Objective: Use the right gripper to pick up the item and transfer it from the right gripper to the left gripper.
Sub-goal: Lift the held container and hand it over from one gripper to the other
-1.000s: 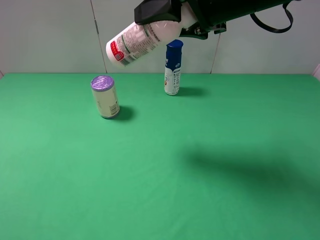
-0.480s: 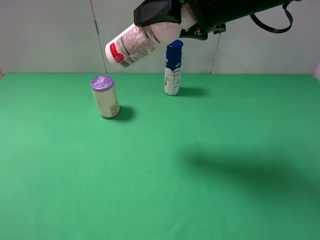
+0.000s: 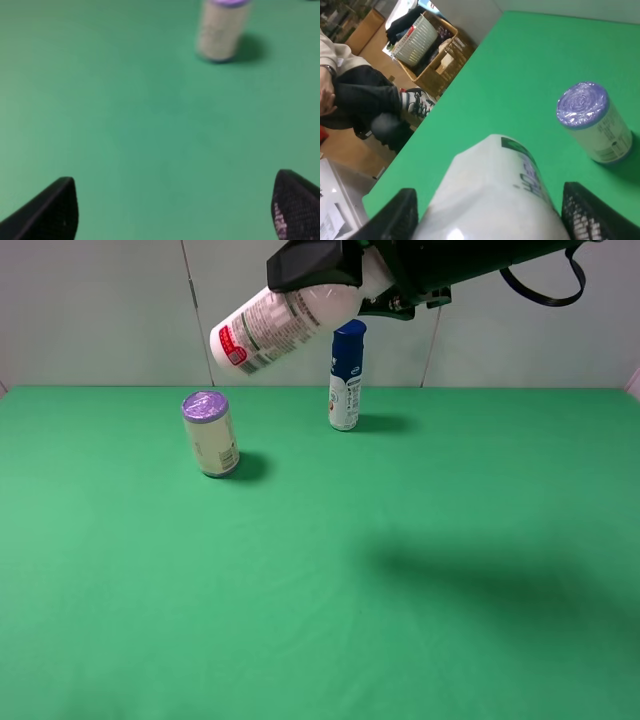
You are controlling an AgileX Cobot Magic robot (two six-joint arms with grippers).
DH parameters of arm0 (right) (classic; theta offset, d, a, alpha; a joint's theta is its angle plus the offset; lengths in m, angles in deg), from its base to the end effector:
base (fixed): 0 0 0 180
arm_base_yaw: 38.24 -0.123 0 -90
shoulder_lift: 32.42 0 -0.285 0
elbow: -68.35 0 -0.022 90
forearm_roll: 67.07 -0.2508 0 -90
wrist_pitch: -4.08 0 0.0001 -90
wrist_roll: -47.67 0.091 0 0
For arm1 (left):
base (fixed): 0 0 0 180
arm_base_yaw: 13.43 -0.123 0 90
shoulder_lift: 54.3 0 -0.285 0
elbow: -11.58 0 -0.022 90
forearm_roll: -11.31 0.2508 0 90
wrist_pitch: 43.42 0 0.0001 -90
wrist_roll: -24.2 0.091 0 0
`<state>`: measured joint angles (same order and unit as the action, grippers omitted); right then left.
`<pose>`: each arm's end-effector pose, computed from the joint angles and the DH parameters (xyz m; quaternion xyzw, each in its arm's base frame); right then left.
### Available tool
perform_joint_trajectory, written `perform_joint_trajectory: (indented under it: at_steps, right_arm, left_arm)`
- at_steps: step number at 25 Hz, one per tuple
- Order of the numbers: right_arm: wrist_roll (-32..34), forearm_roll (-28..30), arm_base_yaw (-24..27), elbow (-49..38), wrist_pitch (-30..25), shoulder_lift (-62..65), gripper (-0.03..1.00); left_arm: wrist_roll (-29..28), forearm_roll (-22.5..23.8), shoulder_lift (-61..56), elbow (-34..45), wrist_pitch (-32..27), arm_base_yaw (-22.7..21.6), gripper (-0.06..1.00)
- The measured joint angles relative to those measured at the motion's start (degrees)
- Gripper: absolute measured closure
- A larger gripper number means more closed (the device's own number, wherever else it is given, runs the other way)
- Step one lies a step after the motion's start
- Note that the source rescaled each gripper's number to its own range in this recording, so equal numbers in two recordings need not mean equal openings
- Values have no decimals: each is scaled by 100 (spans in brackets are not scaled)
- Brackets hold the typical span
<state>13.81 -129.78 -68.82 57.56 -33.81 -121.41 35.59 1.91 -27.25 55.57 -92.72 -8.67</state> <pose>0.2435 0.2017 0.3496 -0.1982 0.8164 0.4373 0.3210 0.0533 -0.0158 0.3097 0.1061 0.8582 -0.0517 0.4996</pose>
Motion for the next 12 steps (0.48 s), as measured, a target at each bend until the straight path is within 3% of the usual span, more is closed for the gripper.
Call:
perform_joint_trajectory:
  at_steps: [7, 12]
  right_arm:
    - [-71, -73, 0, 208, -157, 0, 91]
    - [-91, -79, 0, 406, -200, 0, 91]
  left_arm:
    - [2471, -1737, 1698, -602, 660, 7, 41]
    - [3643, -3048, 2472, -1036, 843, 51, 41]
